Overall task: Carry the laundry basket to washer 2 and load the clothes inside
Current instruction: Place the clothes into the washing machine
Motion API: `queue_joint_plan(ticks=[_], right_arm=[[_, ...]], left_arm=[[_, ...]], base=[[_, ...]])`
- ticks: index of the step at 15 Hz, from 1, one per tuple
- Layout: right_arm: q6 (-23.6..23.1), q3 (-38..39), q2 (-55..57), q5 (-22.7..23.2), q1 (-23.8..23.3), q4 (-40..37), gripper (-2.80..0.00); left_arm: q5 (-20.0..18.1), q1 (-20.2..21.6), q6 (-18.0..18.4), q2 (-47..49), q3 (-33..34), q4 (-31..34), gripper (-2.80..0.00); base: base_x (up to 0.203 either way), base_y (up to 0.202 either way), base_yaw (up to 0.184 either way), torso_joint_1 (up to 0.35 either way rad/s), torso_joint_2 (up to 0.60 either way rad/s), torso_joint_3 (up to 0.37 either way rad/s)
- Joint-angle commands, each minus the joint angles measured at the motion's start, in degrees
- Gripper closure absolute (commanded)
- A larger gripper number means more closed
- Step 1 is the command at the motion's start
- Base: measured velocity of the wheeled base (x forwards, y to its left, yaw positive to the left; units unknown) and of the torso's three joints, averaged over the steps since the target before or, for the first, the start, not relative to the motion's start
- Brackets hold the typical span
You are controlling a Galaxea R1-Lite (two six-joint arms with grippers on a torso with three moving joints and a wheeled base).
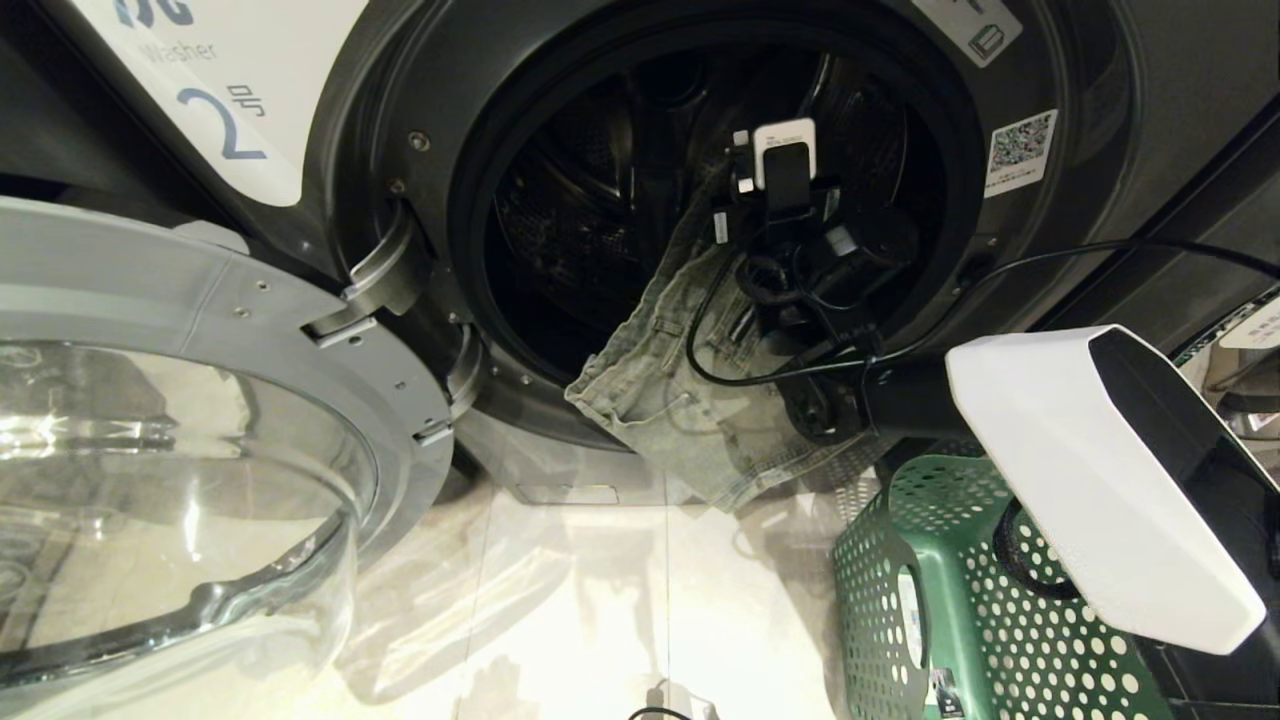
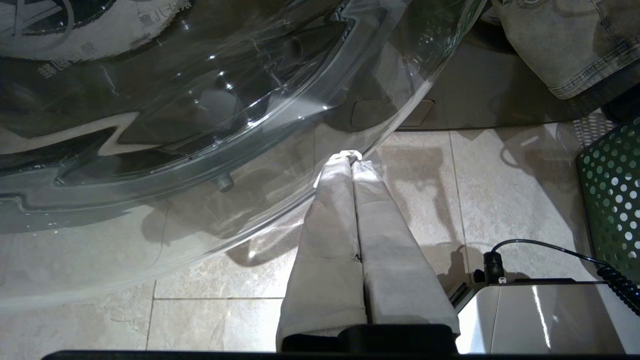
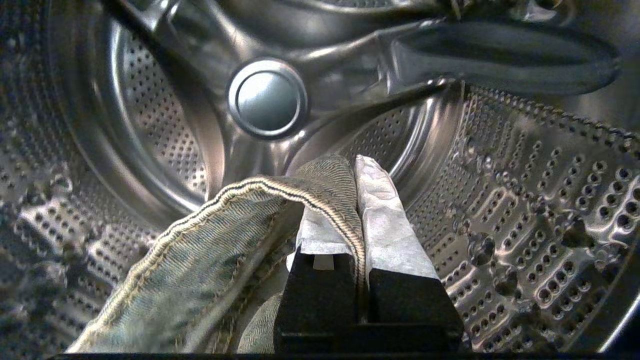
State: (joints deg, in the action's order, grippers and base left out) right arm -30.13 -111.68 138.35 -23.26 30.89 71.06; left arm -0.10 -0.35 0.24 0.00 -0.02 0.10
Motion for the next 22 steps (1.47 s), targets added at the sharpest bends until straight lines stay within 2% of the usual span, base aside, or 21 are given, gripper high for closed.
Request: queue_joint_plan(ticks=[1,6,10,15,19,22], right_arm=[[-0.28,-0.29,0.09,-0.12,-0.05,2.05,0.0],[-0.04,-0.29,-3.92,-0.19,0.46,6.21,0.0],[0.42,-0.29,-3.79,-0.3,0.49,6.2,0.0],[0.7,0.18,-2.71,-0.34,2.72,6.09,0.0],[4.27,0.32,1.3,-0.64,2.97,4.15,0.0],[7.05,-0.12,4.54,-0.78,0.78,3.12,0.0]], left_arm=[[0.01,0.0,0.02,0.09,0.02,-0.01,0.0],[0.01,0.0,0.02,0.09,0.01,-0.01,0.0],[0.01,0.0,0.02,0.09,0.02,-0.01,0.0],[0.01,0.0,0.02,0.09,0.02,-0.01,0.0],[0.01,0.0,0.02,0.09,0.02,-0.01,0.0],[0.01,0.0,0.02,0.09,0.0,-0.01,0.0]], base=[[0.0,0.0,0.0,0.0,0.0,0.0],[0.0,0.0,0.0,0.0,0.0,0.0],[0.0,0.0,0.0,0.0,0.0,0.0],[0.0,0.0,0.0,0.0,0.0,0.0],[0.0,0.0,0.0,0.0,0.0,0.0],[0.0,0.0,0.0,0.0,0.0,0.0]])
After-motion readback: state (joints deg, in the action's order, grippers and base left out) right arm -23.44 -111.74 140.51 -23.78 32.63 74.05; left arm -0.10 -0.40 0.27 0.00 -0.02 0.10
